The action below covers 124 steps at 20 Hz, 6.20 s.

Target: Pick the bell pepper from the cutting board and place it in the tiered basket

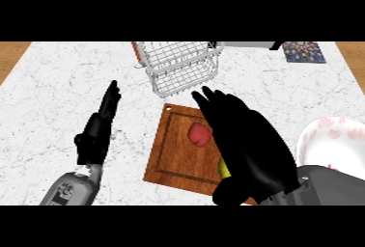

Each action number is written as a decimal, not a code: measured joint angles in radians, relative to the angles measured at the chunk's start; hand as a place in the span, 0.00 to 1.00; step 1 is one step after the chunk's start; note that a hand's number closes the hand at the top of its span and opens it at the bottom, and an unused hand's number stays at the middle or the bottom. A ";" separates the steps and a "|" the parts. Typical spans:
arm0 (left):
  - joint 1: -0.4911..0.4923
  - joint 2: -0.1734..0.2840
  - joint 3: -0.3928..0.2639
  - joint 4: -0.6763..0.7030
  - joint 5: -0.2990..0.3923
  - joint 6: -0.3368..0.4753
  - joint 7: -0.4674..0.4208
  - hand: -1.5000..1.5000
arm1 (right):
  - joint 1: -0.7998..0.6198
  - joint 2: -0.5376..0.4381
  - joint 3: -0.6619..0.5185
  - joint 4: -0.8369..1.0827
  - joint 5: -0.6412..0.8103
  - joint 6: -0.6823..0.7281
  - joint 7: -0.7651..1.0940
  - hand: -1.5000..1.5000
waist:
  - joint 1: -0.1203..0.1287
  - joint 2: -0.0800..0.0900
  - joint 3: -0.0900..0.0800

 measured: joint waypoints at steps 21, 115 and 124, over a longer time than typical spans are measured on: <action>0.046 0.000 0.023 -0.030 -0.013 0.007 0.001 0.50 | -0.206 0.242 0.099 0.400 -0.049 0.075 0.051 0.00 | -0.046 -0.009 0.005; 0.026 -0.131 0.131 -0.021 -0.139 -0.141 0.007 0.50 | 0.032 0.513 0.175 0.879 0.542 0.136 -0.304 1.00 | 0.008 0.009 0.007; 0.051 -0.144 0.138 -0.020 -0.156 -0.131 -0.001 0.50 | -0.118 0.512 0.214 0.777 0.461 0.107 -0.199 1.00 | -0.016 0.005 0.008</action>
